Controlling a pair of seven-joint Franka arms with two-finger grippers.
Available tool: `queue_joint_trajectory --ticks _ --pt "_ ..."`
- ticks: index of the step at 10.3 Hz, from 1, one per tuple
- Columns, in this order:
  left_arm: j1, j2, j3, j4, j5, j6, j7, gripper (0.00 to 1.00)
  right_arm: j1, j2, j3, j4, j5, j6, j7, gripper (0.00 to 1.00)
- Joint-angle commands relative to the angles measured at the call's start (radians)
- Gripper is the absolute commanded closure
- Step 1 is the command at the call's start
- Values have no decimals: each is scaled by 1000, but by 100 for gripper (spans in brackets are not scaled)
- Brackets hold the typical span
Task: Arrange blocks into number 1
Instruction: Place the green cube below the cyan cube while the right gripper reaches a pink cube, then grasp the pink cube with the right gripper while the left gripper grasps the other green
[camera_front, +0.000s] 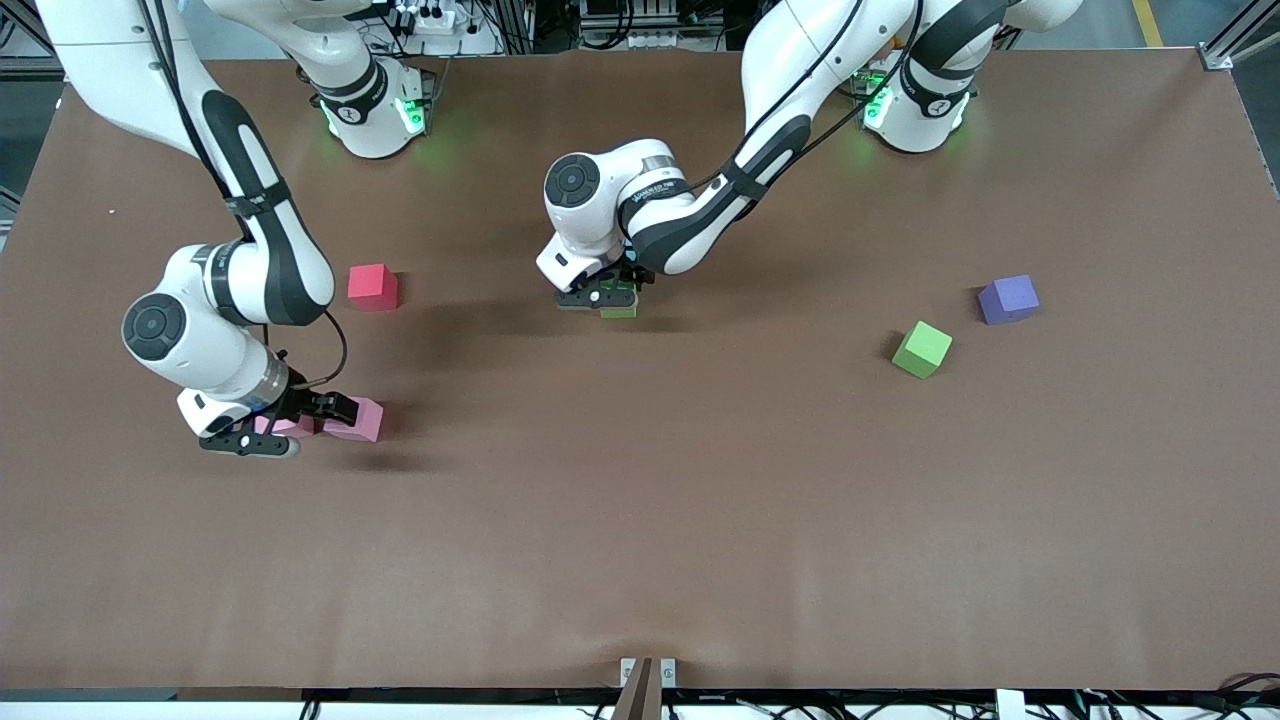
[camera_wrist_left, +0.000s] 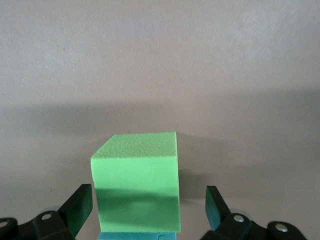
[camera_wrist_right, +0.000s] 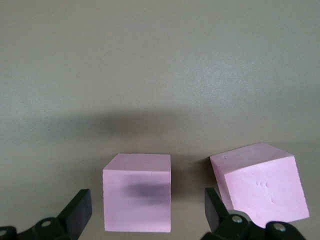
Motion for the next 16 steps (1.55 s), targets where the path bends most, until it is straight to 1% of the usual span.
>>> queue_joint_trajectory --ticks 1,3,4,6,8,9,13,14,15,16 --pt "41 -68 11 7 -16 -75 -5 0 5 27 -1 24 17 15 -17 0" --pt "113 -140 11 -5 -19 -131 -28 0 28 47 -19 26 22 32 -17 0" --pt "159 -173 11 -40 -18 -146 -45 0 40 54 -25 26 23 39 -16 0" --pt "280 -232 11 -129 -7 -143 -31 0 52 68 -34 22 43 48 -13 0" --pt "414 -324 7 -262 -1 -96 -5 0 58 80 -37 22 57 53 -13 0" --pt "482 -367 4 -315 -1 -81 -3 0 66 85 -42 22 57 55 -13 0" --pt "717 -394 2 -398 -1 -54 -5 0 74 105 -42 18 59 58 -11 2" --pt "775 -394 2 -418 -1 -32 -5 0 74 107 -42 16 59 59 -11 5" --pt "829 -397 2 -462 -1 16 -5 0 74 107 -42 16 59 58 -11 9" --pt "870 -403 2 -517 -4 75 -17 0 74 108 -42 16 59 58 -11 16"
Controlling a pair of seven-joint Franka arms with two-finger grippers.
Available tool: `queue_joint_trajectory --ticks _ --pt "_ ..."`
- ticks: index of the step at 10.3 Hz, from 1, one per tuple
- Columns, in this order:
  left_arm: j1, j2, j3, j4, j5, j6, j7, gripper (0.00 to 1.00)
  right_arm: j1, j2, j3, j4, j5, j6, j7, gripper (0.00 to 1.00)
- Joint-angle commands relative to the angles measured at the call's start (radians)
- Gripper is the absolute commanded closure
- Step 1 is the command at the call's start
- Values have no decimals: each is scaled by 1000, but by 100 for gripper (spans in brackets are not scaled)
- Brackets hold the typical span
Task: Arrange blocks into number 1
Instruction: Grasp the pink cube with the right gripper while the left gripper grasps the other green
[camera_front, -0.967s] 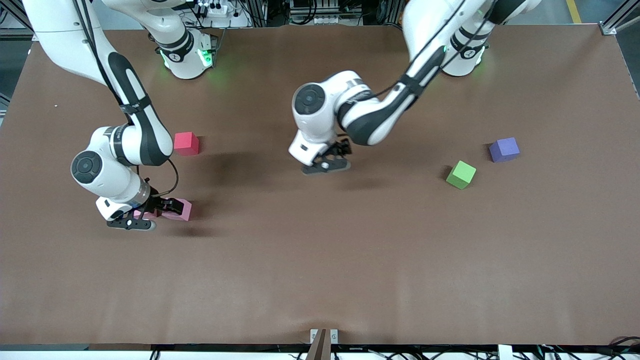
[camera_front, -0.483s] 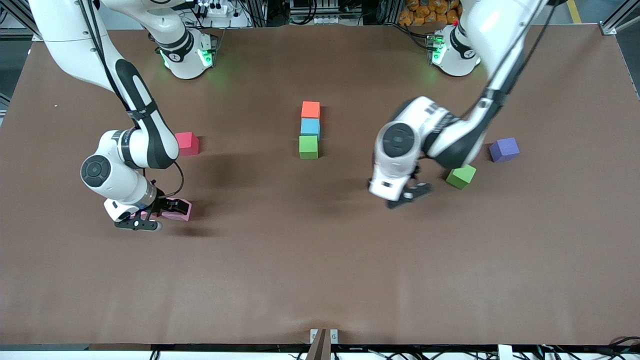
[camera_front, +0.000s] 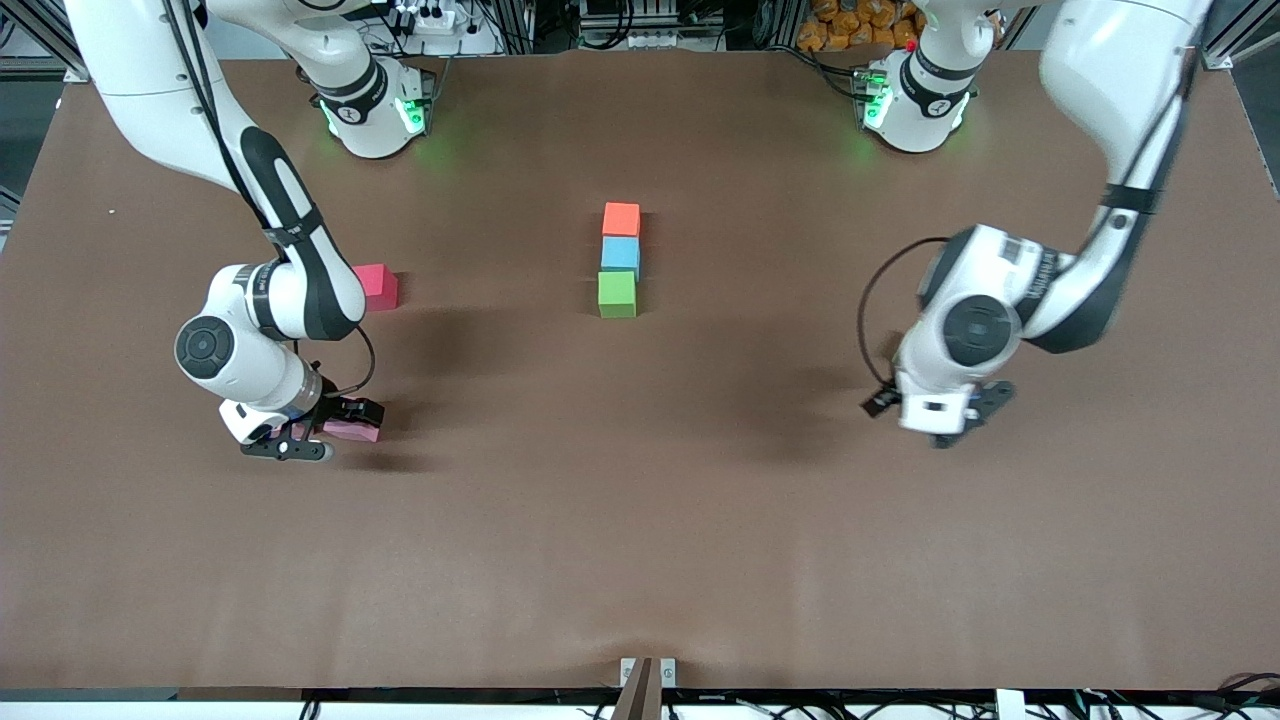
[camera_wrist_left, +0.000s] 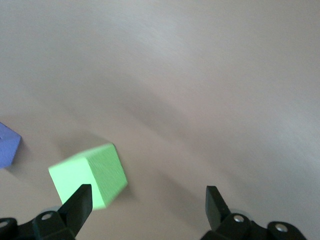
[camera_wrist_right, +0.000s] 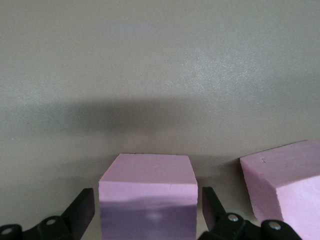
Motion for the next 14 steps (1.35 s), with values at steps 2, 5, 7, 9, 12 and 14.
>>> queue_joint_trajectory --ticks 2,5,7,9,12,14 --pt "133 -82 -18 -200 -17 135 -24 0 9 12 -10 11 24 7 -13 28" --pt "247 -197 -95 -359 -66 221 -25 0 9 12 -25 11 30 7 -16 37" --pt "250 -219 -111 -381 -130 240 -67 0 11 5 -25 12 30 6 -16 37" --pt "249 -214 -127 -427 -130 333 -136 0 60 -43 -40 11 30 -10 -16 37" --pt "247 -205 -127 -475 -130 396 -157 0 175 -118 -91 11 30 -51 -4 37" --pt "249 -196 -126 -494 -123 421 -171 0 285 -144 -143 12 31 -53 39 37"
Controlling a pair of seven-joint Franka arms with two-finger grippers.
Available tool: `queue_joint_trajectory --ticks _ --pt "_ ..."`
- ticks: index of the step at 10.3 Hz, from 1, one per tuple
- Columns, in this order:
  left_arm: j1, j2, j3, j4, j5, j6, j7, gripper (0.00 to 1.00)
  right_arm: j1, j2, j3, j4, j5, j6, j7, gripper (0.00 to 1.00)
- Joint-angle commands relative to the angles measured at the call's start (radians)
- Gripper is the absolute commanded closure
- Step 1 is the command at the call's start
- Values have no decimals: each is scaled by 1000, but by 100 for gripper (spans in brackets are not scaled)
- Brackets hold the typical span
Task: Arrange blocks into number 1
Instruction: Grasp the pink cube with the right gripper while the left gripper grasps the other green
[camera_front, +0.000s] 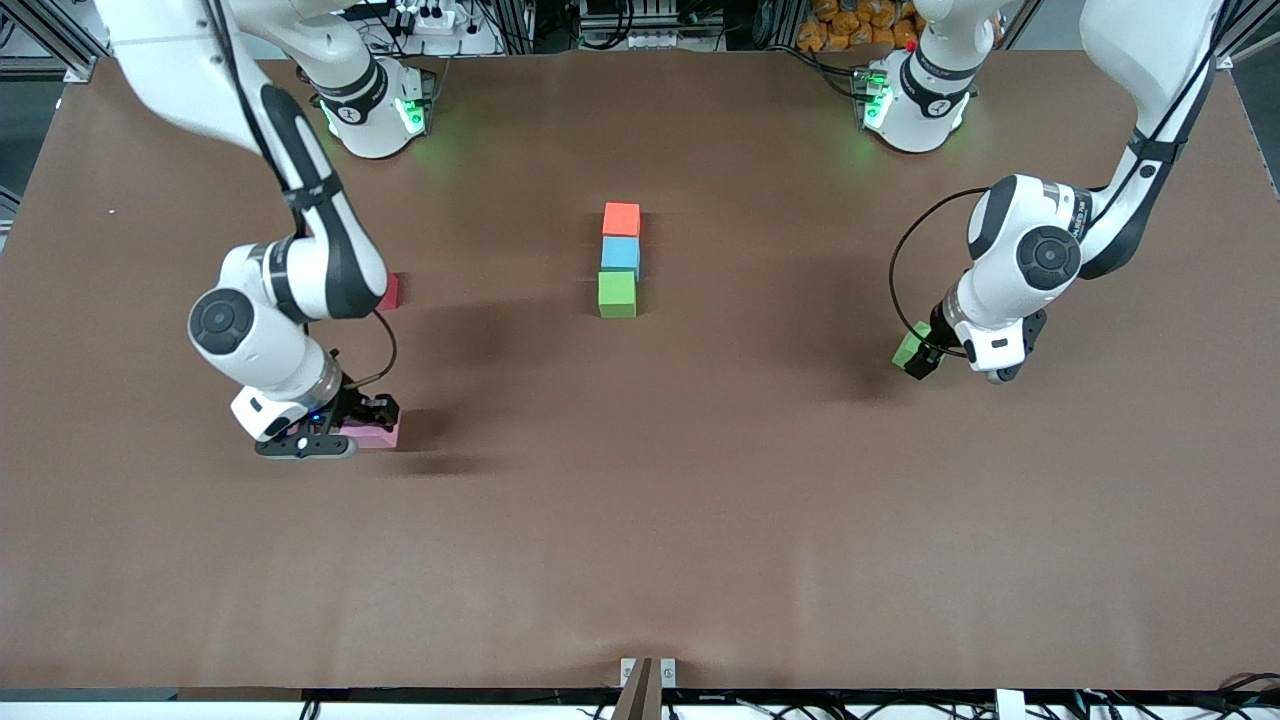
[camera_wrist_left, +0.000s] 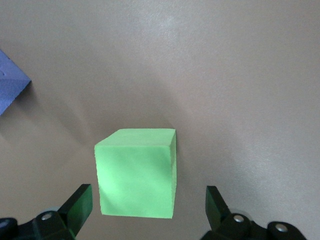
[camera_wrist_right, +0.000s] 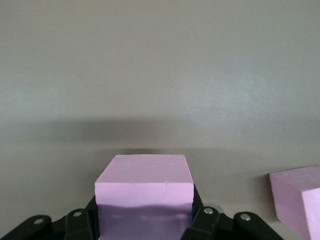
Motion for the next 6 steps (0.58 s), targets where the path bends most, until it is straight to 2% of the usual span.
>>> queue_joint_trajectory --ticks 1,2,6 --pt "11 -3 -5 -43 -12 66 -19 0 158 -42 -86 -14 21 -13 73 37" --pt "12 8 -4 -49 -10 90 -19 0 220 -42 -108 -13 26 -13 128 37" --pt "25 27 6 -49 -4 101 -17 0 401 -27 -122 24 27 -10 378 37"
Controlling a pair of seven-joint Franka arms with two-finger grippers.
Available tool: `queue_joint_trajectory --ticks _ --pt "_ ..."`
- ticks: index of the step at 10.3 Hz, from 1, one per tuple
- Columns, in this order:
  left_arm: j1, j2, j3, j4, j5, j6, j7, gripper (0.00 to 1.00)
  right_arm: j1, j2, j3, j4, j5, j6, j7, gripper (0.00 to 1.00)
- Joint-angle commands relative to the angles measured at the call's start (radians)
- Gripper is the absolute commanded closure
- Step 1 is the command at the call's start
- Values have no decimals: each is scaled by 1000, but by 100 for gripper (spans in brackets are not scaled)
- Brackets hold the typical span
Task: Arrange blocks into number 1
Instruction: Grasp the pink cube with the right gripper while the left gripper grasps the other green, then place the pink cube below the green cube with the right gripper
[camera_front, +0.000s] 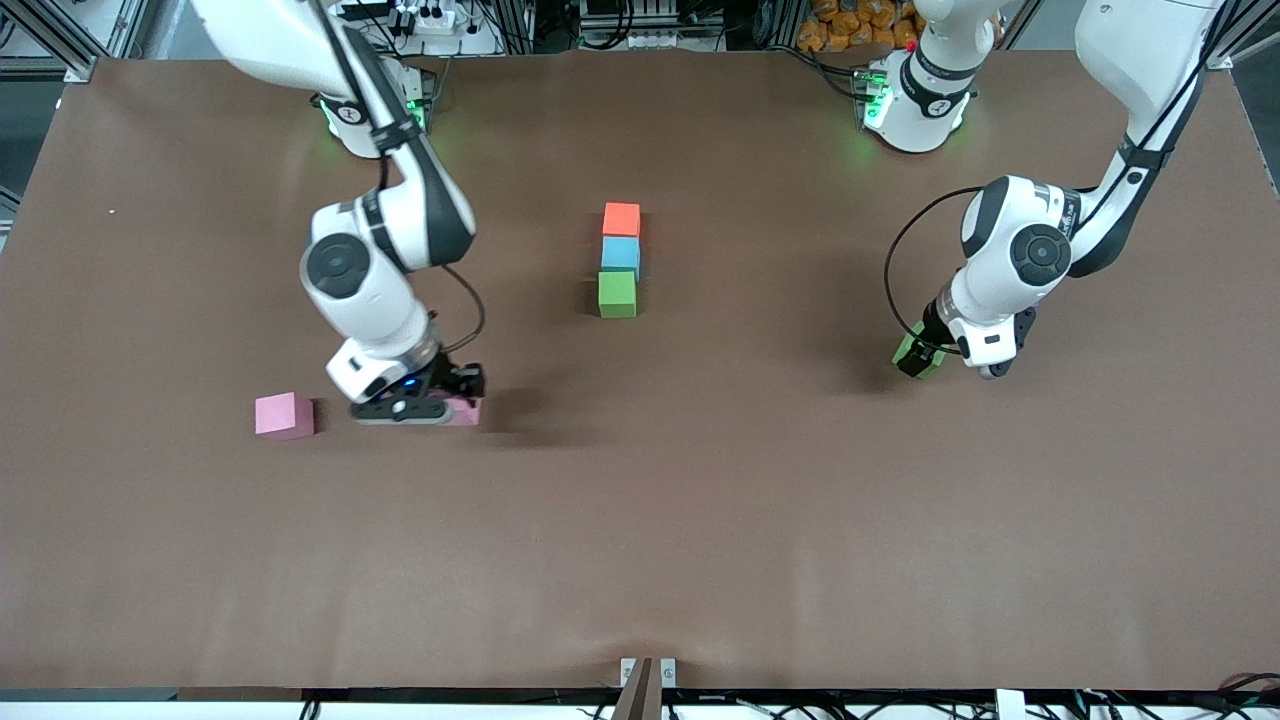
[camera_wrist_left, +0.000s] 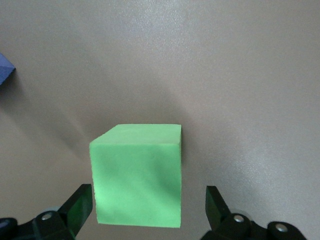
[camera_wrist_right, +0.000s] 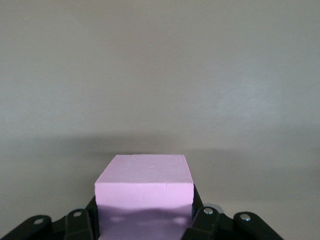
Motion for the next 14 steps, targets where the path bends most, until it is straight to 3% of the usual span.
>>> queue_joint_trajectory --ticks 1,4,6,8,10,14 --pt "23 -3 0 -9 22 20 -15 0 104 13 -23 36 16 -11 148 37" --pt "46 14 0 -6 51 23 -15 0 190 97 -33 148 17 -49 231 37" --pt "45 27 0 -5 51 35 -16 0 261 167 -79 242 19 -141 242 38" --pt "43 31 0 -2 51 35 -16 0 290 203 -80 268 22 -147 259 38" --pt "43 42 1 0 71 34 -15 100 324 233 -80 282 55 -147 273 38" --pt "42 59 0 4 100 34 -25 100 339 235 -40 271 131 -146 277 38"
